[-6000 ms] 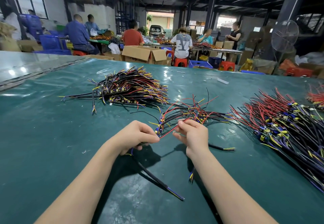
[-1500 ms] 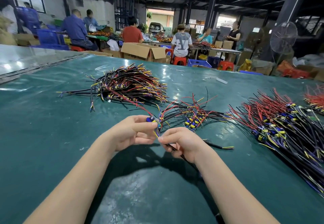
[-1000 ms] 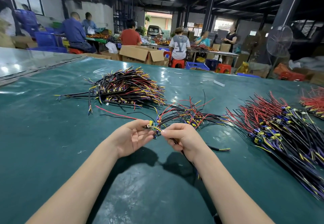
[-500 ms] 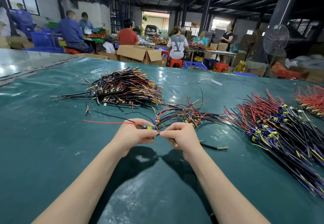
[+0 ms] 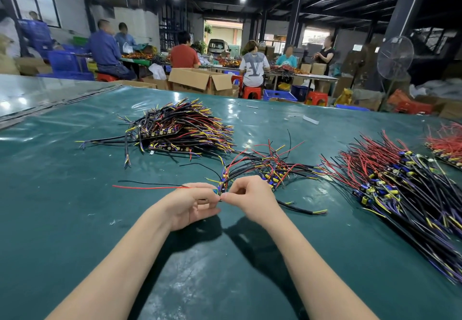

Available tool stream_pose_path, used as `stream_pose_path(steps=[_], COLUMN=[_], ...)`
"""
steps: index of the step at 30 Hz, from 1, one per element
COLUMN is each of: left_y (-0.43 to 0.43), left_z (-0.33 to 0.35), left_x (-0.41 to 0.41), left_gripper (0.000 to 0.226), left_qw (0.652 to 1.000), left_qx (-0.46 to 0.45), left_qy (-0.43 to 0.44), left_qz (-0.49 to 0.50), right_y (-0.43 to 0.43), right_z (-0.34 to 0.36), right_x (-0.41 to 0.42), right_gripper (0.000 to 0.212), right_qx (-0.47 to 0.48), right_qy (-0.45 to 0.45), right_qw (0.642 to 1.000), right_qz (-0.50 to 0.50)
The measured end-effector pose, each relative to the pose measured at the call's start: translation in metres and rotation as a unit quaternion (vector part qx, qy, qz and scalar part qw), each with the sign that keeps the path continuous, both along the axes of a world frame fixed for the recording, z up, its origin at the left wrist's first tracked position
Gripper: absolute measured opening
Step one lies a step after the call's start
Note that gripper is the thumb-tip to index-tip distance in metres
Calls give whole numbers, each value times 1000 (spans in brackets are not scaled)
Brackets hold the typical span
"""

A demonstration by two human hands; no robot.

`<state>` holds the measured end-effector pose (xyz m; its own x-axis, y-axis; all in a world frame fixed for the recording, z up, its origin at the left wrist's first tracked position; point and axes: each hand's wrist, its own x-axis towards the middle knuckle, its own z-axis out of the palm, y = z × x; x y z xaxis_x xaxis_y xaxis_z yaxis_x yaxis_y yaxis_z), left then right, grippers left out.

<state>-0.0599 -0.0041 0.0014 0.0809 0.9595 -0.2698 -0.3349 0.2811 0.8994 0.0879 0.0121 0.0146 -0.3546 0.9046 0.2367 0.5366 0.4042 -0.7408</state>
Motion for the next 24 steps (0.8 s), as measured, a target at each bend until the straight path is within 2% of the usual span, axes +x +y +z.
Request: stream_pose_path(steps=[4,7,11,15,19,24], left_y=[1,1,1,3,3,2], left_z=[-1,0,-2,-3,-7,-6], left_x=[-1,0,2,1,1,-4], left_gripper=[43,35,25,16,23,24], left_qw=[999,999,990,980,976,984], left_qx=[-27,8,81,113,121,116], left_qy=[-29,-1,111,158,174,132], left_qz=[2,-45,-30,37,41,40], right_y=[-4,-4,-3,-2,-2,3], right_z=[0,0,-1,-6,-8,-8], right_x=[4,8,9,2,3,-1], right_gripper=[32,30,28,29,29,34], right_qx=[-157,-202,-185,-139,-183,-121], right_qy=[144,177,152,136,107,52], right_qw=[975,961,970,981,977,991], right_qz=[63,68,36,18,15,-17])
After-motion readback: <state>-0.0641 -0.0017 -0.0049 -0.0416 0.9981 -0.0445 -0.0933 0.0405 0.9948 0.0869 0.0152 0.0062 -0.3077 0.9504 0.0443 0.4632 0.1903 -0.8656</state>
